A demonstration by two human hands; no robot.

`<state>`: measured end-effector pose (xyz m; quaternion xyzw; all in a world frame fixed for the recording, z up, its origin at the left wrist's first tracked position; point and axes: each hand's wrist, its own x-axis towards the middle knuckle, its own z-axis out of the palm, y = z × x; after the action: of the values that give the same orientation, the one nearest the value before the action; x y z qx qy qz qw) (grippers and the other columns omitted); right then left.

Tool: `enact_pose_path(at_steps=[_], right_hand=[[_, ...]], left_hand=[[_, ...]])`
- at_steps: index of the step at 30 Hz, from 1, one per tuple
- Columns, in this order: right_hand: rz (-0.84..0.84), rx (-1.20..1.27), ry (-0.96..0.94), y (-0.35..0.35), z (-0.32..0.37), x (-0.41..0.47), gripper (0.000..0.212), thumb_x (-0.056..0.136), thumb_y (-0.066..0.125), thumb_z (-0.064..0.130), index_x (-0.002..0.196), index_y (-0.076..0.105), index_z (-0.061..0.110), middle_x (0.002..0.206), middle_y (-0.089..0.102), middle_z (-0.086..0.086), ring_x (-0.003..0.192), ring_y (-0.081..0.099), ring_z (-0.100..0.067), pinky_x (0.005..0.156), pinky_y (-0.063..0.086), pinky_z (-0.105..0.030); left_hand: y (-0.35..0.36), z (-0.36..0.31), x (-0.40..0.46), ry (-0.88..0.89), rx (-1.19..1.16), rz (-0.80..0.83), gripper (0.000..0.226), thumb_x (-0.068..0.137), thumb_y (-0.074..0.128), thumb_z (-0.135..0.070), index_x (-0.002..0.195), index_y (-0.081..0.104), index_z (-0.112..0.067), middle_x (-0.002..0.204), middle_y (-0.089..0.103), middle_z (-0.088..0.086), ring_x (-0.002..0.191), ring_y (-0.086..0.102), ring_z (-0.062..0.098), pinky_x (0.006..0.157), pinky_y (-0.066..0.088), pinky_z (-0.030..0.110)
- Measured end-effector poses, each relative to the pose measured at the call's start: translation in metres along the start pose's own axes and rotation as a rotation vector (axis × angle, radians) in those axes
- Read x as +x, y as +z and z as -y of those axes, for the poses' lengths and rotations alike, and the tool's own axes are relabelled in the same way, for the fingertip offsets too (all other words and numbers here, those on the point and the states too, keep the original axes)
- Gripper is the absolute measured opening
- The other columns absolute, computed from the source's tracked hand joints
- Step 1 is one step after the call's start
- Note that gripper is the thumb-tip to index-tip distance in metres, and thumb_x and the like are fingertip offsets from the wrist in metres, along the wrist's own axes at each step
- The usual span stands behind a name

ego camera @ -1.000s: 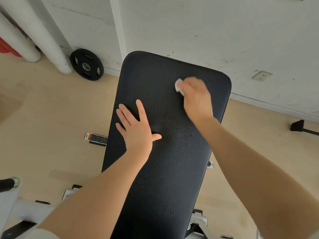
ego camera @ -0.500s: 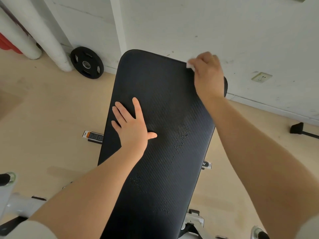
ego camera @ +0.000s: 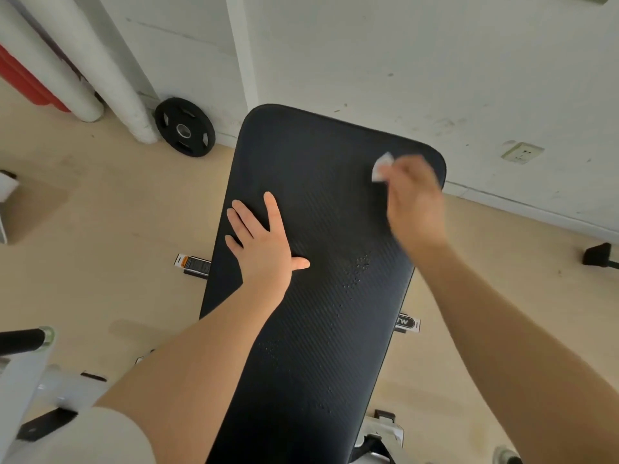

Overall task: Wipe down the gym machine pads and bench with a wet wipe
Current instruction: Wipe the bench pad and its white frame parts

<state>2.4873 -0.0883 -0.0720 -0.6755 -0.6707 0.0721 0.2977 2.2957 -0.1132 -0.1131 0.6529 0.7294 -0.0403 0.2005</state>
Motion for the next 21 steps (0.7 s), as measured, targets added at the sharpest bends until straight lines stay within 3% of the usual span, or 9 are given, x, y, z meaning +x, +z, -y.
enact_pose_path(at_steps=[1, 3, 5, 7, 10, 14, 17, 18, 21], right_hand=[[-0.09, 0.014, 0.043, -0.003, -0.004, 0.019, 0.02, 0.092, 0.045, 0.015, 0.087, 0.063, 0.022, 0.095, 0.057, 0.01, 0.093, 0.049, -0.013, 0.077, 0.036, -0.023], [-0.117, -0.084, 0.032, 0.0, -0.01, 0.044, 0.024, 0.086, 0.043, 0.004, 0.096, 0.065, 0.009, 0.103, 0.059, -0.008, 0.095, 0.051, -0.026, 0.074, 0.041, -0.032], [-0.113, -0.113, -0.023, 0.013, -0.012, 0.044, 0.026, 0.079, 0.039, 0.001, 0.086, 0.064, 0.002, 0.094, 0.061, -0.016, 0.084, 0.054, -0.031, 0.069, 0.041, -0.034], [-0.087, -0.12, -0.091, 0.026, -0.01, 0.02, 0.021, 0.07, 0.042, -0.006, 0.078, 0.06, 0.001, 0.085, 0.062, -0.016, 0.076, 0.048, -0.026, 0.066, 0.036, -0.03], [0.054, -0.077, -0.162, 0.036, -0.007, -0.039, 0.022, 0.069, 0.045, -0.009, 0.081, 0.06, 0.003, 0.087, 0.063, -0.014, 0.077, 0.039, -0.019, 0.066, 0.032, -0.027], [0.384, -0.092, -0.296, 0.026, -0.007, -0.086, 0.026, 0.071, 0.061, -0.009, 0.091, 0.066, 0.007, 0.095, 0.066, -0.011, 0.085, 0.06, -0.027, 0.069, 0.056, -0.035], [0.18, -0.058, -0.134, 0.008, -0.006, -0.047, 0.017, 0.081, 0.053, 0.019, 0.072, 0.065, 0.028, 0.084, 0.058, -0.003, 0.079, 0.055, -0.013, 0.071, 0.043, -0.031], [0.057, -0.096, -0.094, 0.001, -0.006, -0.025, 0.019, 0.083, 0.049, 0.02, 0.074, 0.065, 0.027, 0.087, 0.057, -0.004, 0.082, 0.053, -0.015, 0.075, 0.037, -0.028], [-0.111, -0.129, -0.005, -0.013, -0.008, 0.031, 0.026, 0.084, 0.043, -0.001, 0.096, 0.066, 0.002, 0.102, 0.057, -0.018, 0.096, 0.051, -0.031, 0.075, 0.031, -0.02]], left_hand=[[0.0, 0.001, 0.0, 0.002, 0.0, -0.01, 0.127, 0.064, 0.071, -0.057, 0.144, -0.018, -0.017, 0.151, -0.012, 0.027, 0.14, -0.007, 0.044, 0.111, 0.011, 0.055], [0.0, 0.002, 0.001, 0.004, 0.001, -0.021, 0.127, 0.064, 0.071, -0.057, 0.145, -0.019, -0.017, 0.151, -0.012, 0.026, 0.14, -0.006, 0.044, 0.111, 0.011, 0.054], [0.001, 0.002, 0.002, 0.002, 0.001, -0.018, 0.127, 0.064, 0.071, -0.058, 0.144, -0.019, -0.017, 0.151, -0.012, 0.026, 0.14, -0.007, 0.044, 0.111, 0.011, 0.054], [0.001, 0.003, 0.001, 0.012, 0.008, -0.03, 0.127, 0.063, 0.07, -0.06, 0.145, -0.018, -0.016, 0.151, -0.011, 0.027, 0.14, -0.006, 0.044, 0.111, 0.012, 0.054], [0.0, 0.004, -0.003, 0.022, 0.009, -0.041, 0.126, 0.063, 0.068, -0.062, 0.145, -0.016, -0.016, 0.151, -0.01, 0.027, 0.14, -0.005, 0.044, 0.111, 0.012, 0.054], [-0.004, 0.005, -0.007, 0.031, -0.006, -0.035, 0.125, 0.065, 0.068, -0.061, 0.146, -0.016, -0.017, 0.151, -0.011, 0.026, 0.14, -0.006, 0.043, 0.112, 0.01, 0.054], [-0.006, 0.002, -0.008, 0.019, -0.034, -0.025, 0.126, 0.066, 0.071, -0.056, 0.145, -0.019, -0.017, 0.151, -0.017, 0.023, 0.141, -0.011, 0.04, 0.112, 0.004, 0.055], [-0.006, 0.0, -0.01, 0.019, -0.052, -0.039, 0.126, 0.066, 0.073, -0.053, 0.145, -0.019, -0.016, 0.152, -0.018, 0.021, 0.141, -0.013, 0.038, 0.111, 0.001, 0.054], [-0.001, -0.011, -0.015, 0.036, -0.107, -0.076, 0.118, 0.072, 0.075, -0.042, 0.146, -0.013, -0.014, 0.153, -0.015, 0.016, 0.142, -0.009, 0.035, 0.113, 0.002, 0.049]])
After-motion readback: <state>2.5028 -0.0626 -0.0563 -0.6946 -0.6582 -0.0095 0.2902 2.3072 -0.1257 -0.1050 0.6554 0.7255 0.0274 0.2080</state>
